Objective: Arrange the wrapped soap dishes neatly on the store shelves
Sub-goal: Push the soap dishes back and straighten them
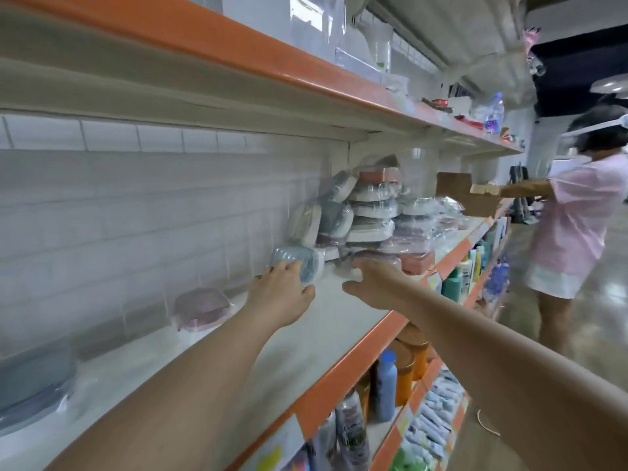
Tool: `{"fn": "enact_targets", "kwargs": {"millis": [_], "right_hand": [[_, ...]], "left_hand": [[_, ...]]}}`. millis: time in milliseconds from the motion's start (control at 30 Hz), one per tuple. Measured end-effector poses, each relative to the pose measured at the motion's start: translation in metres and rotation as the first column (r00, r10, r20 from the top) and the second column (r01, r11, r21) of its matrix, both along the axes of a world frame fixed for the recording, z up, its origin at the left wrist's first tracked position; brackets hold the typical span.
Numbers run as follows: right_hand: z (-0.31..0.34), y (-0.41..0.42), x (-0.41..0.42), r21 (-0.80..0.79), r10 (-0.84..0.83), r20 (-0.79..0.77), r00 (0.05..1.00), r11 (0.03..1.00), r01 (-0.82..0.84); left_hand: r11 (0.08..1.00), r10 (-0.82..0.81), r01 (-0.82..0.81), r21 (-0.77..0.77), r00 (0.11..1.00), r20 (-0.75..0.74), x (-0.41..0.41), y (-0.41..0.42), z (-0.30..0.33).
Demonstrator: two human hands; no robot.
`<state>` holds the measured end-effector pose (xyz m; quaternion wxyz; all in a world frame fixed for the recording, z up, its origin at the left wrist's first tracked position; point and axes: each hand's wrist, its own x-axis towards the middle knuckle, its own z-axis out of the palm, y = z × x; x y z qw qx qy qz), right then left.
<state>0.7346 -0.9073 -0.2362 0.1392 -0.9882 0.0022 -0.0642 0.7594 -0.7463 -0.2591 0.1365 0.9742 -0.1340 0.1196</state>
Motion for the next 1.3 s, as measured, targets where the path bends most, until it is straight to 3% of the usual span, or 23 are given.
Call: {"fn": "enact_targets", "kwargs": {"millis": [233, 367, 500, 667, 767, 900, 967, 1133, 1300], "right_hand": [[-0.004, -0.040, 0.136, 0.129, 0.092, 0.171, 0.981, 0.985, -0.114], [0.004, -0.059, 0.210, 0.084, 0.145, 0.227, 0.963, 0.982, -0.168], [0.010, -0.064, 0.268, -0.005, 0.209, 0.317, 0.925, 0.976, -0.219], [0.003, -0.064, 0.313, -0.151, 0.287, 0.280, 0.916, 0.956, -0.253], [-0.003, -0.065, 0.323, -0.266, 0.308, 0.256, 0.916, 0.934, -0.240], [0.004, -0.068, 0.319, -0.235, 0.337, 0.312, 0.888, 0.933, -0.272], [0.014, -0.071, 0.310, -0.238, 0.342, 0.275, 0.899, 0.930, -0.281], [0.042, -0.080, 0.277, -0.295, 0.328, 0.217, 0.919, 0.920, -0.258], [0.062, -0.097, 0.238, -0.327, 0.325, 0.148, 0.934, 0.908, -0.264]], "left_hand": [[0.975, 0.149, -0.160, -0.151, 0.985, -0.082, 0.099, -0.048, -0.021], [0.907, 0.322, -0.341, -0.249, 0.940, -0.112, 0.157, -0.081, -0.021], [0.847, 0.441, -0.480, -0.229, 0.875, -0.201, 0.199, -0.097, -0.019], [0.652, 0.556, -0.666, -0.363, 0.745, -0.368, 0.235, -0.097, -0.031], [0.586, 0.626, -0.703, -0.403, 0.708, -0.327, 0.243, -0.098, -0.036], [0.383, 0.638, -0.736, -0.558, 0.648, -0.416, 0.233, -0.087, -0.039], [0.331, 0.586, -0.730, -0.598, 0.656, -0.476, 0.221, -0.078, -0.036], [0.438, 0.533, -0.736, -0.516, 0.675, -0.510, 0.188, -0.067, -0.029], [0.539, 0.595, -0.751, -0.382, 0.660, -0.458, 0.158, -0.063, -0.027]]}}
